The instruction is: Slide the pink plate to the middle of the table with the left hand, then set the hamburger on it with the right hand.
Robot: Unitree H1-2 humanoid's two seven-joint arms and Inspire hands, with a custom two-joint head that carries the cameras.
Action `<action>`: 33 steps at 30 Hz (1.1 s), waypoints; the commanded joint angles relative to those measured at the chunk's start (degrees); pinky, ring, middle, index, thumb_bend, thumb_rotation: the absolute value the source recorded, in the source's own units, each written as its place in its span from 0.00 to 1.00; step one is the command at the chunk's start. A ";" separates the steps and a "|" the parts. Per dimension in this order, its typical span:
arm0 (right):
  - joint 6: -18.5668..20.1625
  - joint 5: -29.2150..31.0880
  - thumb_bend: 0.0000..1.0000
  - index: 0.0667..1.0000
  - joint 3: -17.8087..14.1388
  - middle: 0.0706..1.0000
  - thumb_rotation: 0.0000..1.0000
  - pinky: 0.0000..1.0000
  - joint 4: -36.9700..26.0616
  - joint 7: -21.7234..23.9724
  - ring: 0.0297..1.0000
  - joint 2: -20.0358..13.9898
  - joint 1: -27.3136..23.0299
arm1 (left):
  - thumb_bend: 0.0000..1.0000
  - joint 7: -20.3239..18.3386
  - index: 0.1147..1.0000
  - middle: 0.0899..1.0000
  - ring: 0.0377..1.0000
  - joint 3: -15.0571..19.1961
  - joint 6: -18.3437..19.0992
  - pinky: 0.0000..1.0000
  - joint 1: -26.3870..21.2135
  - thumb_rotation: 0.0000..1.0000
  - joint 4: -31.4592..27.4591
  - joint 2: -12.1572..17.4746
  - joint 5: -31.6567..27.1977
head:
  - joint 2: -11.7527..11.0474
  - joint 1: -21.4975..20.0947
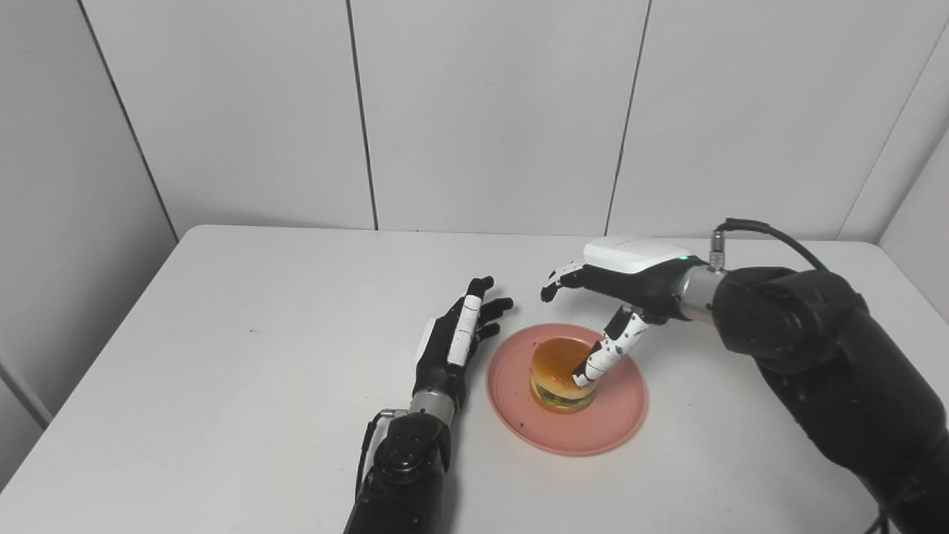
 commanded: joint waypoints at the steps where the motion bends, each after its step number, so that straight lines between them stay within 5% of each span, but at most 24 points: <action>1: 0.48 4.30 1.00 0.78 -4.83 0.87 0.33 0.79 -1.27 -4.72 0.88 0.05 1.14 | 0.89 0.52 0.81 0.71 0.84 0.61 2.98 0.94 1.25 0.96 0.52 0.75 -0.61 | 0.03 0.06; 3: -2.60 9.41 0.97 0.76 -9.93 0.84 0.32 0.76 0.16 -10.38 0.85 1.56 5.29 | 0.89 0.60 0.81 0.71 0.84 0.80 2.78 0.93 1.31 0.96 0.07 0.81 -0.68 | 0.02 0.07; 5: -5.98 12.70 0.91 0.77 -13.47 0.83 0.40 0.74 1.89 -15.85 0.84 2.93 8.55 | 0.89 0.76 0.80 0.73 0.84 1.02 2.36 0.91 1.43 0.96 -0.39 0.81 -0.72 | 0.03 0.14; 9: -14.63 23.72 0.81 0.79 -25.50 0.82 0.55 0.73 8.92 -33.71 0.81 13.92 17.35 | 0.85 3.79 0.76 0.81 0.84 1.57 -3.10 0.85 2.03 0.94 -1.06 0.63 1.28 | -0.01 0.06; 11: -16.86 28.57 0.74 0.82 -29.20 0.82 0.63 0.70 12.51 -38.85 0.78 19.18 19.02 | 0.84 5.13 0.76 0.84 0.85 1.66 -6.42 0.81 2.42 0.92 -0.94 0.63 2.08 | 0.02 0.03; 15: -19.73 38.52 0.78 0.83 -35.21 0.82 0.68 0.76 18.53 -44.99 0.80 26.93 19.91 | 0.86 7.49 0.79 0.89 0.89 1.18 -12.63 0.78 3.10 0.92 -0.03 0.67 4.07 | 0.20 0.50; 18: -21.71 42.65 0.83 0.87 -37.28 0.86 0.74 0.83 22.04 -48.75 0.85 29.54 20.34 | 0.91 9.15 0.84 0.94 0.92 0.95 -15.90 0.85 3.42 0.91 0.76 0.66 5.41 | 0.27 0.75; 22: -24.18 47.40 0.83 0.86 -38.54 0.87 0.70 0.87 25.62 -52.15 0.87 31.76 20.38 | 0.90 10.58 0.90 0.99 0.98 0.11 -17.79 0.92 3.85 0.94 1.47 1.29 7.18 | 0.19 0.83; 33: -31.13 48.47 0.83 0.83 -34.46 0.86 0.73 0.85 31.98 -53.75 0.86 30.92 22.40 | 0.87 11.21 0.94 0.97 0.96 -0.91 -15.38 0.94 4.67 0.94 0.40 2.29 9.20 | 0.76 1.34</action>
